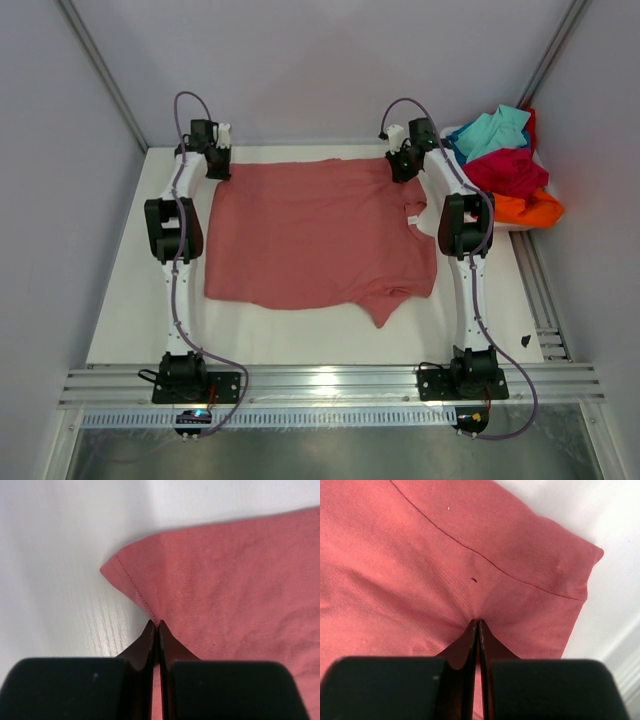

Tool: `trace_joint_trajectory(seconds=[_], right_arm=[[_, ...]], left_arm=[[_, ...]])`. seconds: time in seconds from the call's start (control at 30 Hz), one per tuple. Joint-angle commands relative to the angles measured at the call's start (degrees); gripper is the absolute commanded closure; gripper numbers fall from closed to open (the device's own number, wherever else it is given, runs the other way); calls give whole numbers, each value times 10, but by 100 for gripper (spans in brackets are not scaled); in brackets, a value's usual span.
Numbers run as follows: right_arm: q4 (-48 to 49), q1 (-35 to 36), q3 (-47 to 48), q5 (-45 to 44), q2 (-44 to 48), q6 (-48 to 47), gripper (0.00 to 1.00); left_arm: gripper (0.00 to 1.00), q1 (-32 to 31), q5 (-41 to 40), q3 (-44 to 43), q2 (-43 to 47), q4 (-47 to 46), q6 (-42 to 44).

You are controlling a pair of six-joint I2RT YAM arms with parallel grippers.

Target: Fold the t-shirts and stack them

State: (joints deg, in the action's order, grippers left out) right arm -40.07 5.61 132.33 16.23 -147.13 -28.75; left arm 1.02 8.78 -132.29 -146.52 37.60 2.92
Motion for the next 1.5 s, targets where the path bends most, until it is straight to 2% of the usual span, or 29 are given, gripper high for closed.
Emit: trace_joint_trajectory(seconds=[0.0,0.27,0.43,0.7,1.1,1.27,1.37,1.47], right_arm=[[-24,-2,6,-14,30,0,97],[-16,-2,13,-17,94,27,97],[-19,-2,-27,2,175,36,97],[-57,-2,-86,26,236,10,97],[-286,-1,-94,56,289,-117,97],[-351,0,-103,93,323,-152,97],[-441,5,-107,120,331,-227,97],[-483,14,-148,114,341,-270,97]], left_arm=[[100,-1,7,-3,40,-5,-2],[100,0,32,-7,90,21,31],[100,0,72,16,153,70,50],[100,0,126,20,200,149,82],[100,0,170,15,222,322,209],[100,0,151,19,218,394,268],[100,0,137,20,205,444,306],[100,0,101,16,180,463,307]])
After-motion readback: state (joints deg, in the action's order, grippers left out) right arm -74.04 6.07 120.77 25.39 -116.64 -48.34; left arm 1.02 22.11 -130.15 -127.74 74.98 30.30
